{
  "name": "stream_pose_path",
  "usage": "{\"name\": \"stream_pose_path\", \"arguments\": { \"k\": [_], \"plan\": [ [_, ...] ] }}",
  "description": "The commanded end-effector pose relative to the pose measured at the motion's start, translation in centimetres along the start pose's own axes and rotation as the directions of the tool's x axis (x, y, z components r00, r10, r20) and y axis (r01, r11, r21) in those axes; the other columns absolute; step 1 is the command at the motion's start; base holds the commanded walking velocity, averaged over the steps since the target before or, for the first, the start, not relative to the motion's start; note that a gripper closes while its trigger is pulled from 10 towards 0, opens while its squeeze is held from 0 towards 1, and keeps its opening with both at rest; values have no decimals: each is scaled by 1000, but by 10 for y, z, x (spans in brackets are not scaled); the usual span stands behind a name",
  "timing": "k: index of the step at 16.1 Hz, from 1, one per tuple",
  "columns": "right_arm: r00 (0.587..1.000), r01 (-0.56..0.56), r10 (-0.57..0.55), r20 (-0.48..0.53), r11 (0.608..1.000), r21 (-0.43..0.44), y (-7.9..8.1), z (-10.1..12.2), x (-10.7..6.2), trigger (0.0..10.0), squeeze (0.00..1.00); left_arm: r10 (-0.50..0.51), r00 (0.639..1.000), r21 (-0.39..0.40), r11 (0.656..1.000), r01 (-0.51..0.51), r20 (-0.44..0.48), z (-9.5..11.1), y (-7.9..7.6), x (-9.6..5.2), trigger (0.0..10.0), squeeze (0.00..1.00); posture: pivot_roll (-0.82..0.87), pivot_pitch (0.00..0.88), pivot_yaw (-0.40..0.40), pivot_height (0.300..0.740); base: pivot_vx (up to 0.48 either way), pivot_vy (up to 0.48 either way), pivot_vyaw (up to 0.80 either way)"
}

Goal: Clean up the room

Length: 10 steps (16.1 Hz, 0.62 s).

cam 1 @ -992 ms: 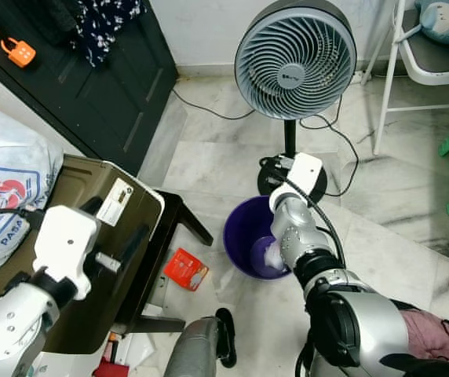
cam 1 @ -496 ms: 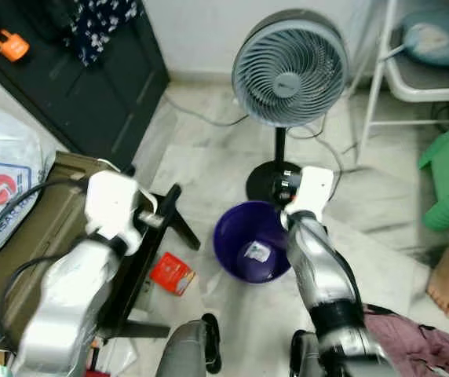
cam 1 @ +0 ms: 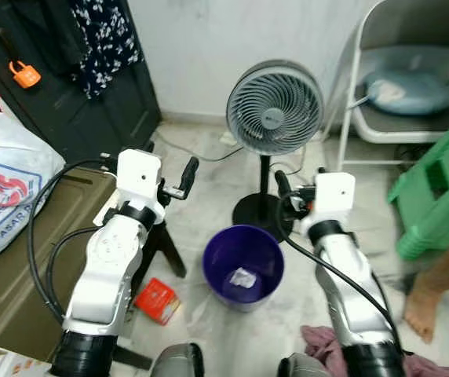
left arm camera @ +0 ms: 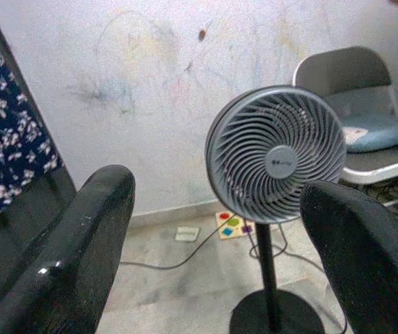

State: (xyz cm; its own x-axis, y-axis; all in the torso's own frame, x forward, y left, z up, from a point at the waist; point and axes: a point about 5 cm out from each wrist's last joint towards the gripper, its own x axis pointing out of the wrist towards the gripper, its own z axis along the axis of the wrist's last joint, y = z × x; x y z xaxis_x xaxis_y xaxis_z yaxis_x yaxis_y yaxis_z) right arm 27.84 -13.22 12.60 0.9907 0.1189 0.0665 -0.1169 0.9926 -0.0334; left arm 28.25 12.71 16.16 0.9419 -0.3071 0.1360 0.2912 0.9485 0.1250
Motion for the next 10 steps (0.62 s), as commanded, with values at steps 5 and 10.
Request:
{"name": "stream_pose_path", "arguments": {
  "k": [5,10],
  "plan": [
    [998,7,-8,62,1000,10,-6,14,8,10000,1000,35,998,11,999,-36,42,-2,3,9,10000,0,-25,0,80,740,0,0,0],
    [996,42,-43,75,999,19,-10,19,16,10000,1000,37,997,16,999,-38,60,-4,4,13,10000,0,-25,0,79,740,0,0,159]
  ]
}}
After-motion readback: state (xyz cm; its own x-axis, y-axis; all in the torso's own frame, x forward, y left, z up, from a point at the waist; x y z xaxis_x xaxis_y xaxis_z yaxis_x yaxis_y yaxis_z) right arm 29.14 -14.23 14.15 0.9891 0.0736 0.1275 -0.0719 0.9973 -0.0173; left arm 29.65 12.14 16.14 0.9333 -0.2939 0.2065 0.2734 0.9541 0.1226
